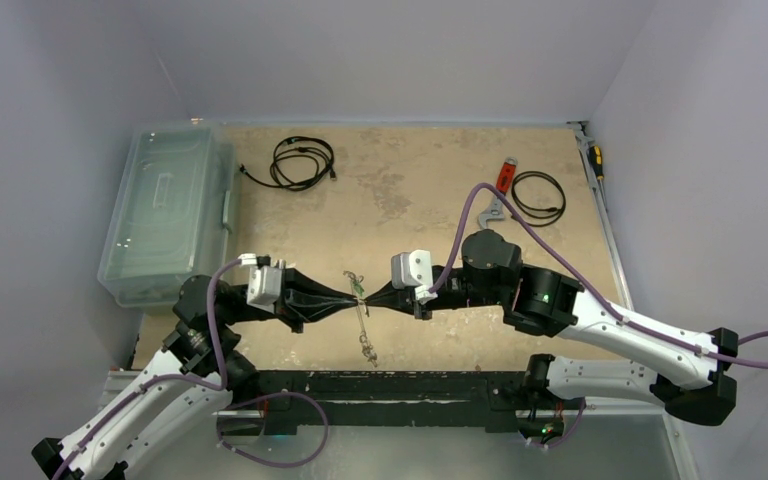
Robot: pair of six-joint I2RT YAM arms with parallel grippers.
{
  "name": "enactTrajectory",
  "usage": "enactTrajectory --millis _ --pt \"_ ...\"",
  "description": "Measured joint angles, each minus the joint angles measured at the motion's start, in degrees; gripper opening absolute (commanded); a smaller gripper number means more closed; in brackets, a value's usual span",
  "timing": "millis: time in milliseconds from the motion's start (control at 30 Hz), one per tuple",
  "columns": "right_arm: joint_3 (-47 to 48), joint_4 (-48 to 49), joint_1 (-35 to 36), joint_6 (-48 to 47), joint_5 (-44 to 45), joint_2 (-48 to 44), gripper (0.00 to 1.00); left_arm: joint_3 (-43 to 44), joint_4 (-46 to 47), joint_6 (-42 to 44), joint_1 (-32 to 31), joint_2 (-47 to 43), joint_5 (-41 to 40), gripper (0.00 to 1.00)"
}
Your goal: Put the keys on the keyring
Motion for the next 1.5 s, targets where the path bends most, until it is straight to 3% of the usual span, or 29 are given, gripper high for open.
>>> enactTrajectory --millis 1000,1067,1133,1233,1500 --pt "-0.22 2.86 -0.02 0.13 -2.12 3.37 0.01 -0.2 -0.79 0.09 0.04 -1.81 -3.02 0.0" --pt "-0.22 2.93 -0.02 0.13 -2.12 3.37 0.05 -0.2 -0.81 0.09 0.04 -1.84 -3.08 0.0" --pt "-0.22 2.99 -0.02 0.2 -2.1 3.34 0.22 -0.2 -0.81 0.09 0.04 -1.84 -3.23 0.0" --pt "-0.22 3.02 -0.02 0.5 -2.1 3.3 0.32 -0.2 -0.81 0.13 0.04 -1.86 -3.58 0.0" --pt "-0.22 3.72 -0.02 0.59 -2.99 2.19 0.34 -0.2 -0.92 0.31 0.04 -2.03 -4.28 0.0"
